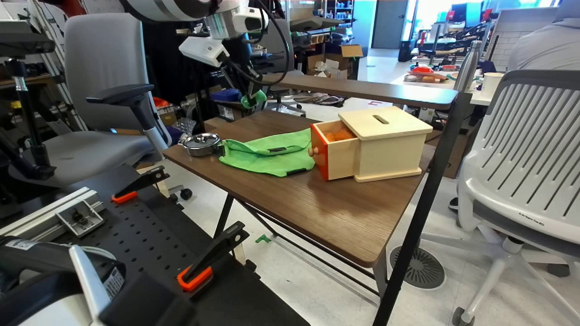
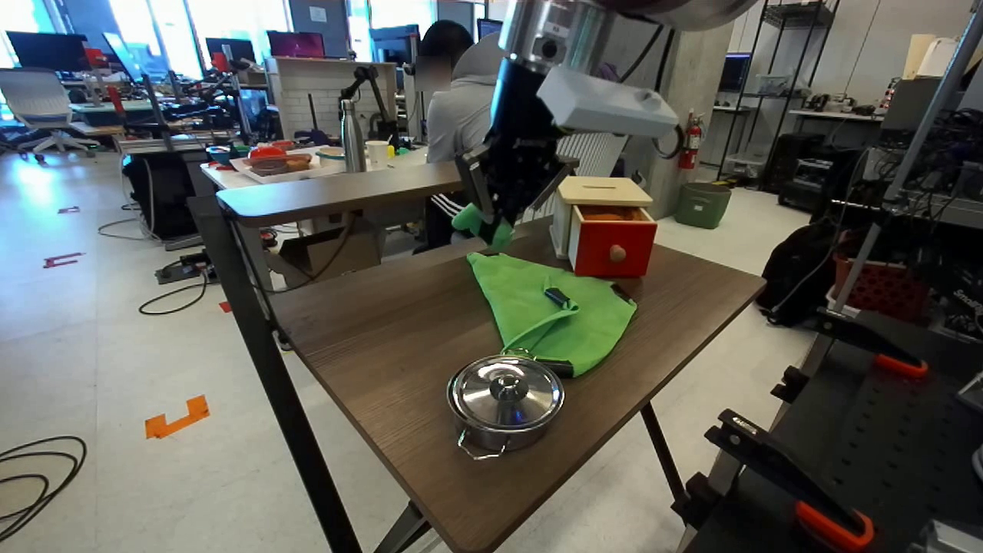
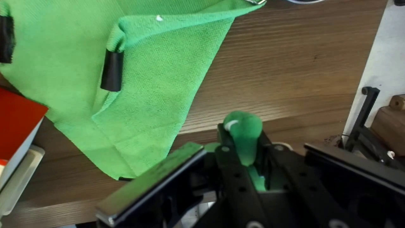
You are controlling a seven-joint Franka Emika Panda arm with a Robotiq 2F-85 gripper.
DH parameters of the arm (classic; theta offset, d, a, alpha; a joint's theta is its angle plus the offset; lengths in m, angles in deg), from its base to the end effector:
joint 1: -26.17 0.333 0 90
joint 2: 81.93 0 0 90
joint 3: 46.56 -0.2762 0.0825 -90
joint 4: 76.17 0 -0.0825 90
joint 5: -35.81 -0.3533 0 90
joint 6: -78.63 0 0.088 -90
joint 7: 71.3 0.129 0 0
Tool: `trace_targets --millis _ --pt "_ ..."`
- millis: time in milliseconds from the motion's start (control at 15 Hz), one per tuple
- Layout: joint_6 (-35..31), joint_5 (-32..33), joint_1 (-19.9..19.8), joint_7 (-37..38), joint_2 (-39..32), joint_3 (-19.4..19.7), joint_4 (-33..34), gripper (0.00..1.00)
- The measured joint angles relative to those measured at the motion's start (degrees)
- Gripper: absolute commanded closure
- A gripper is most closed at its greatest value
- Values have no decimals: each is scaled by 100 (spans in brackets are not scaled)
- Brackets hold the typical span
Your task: Move the green toy to the left
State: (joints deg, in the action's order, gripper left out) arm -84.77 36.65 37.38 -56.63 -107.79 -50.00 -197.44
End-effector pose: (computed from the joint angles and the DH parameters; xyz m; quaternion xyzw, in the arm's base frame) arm 0.5575 0.1466 0.1949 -0.9898 -0.0017 -0.1349 0.0451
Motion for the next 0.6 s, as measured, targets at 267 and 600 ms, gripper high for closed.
trace_targets --millis 267,600 --pt "37 -16 0 -114 -635 -39 685 95" --pt "366 -16 -2 -177 -1365 -33 1524 95"
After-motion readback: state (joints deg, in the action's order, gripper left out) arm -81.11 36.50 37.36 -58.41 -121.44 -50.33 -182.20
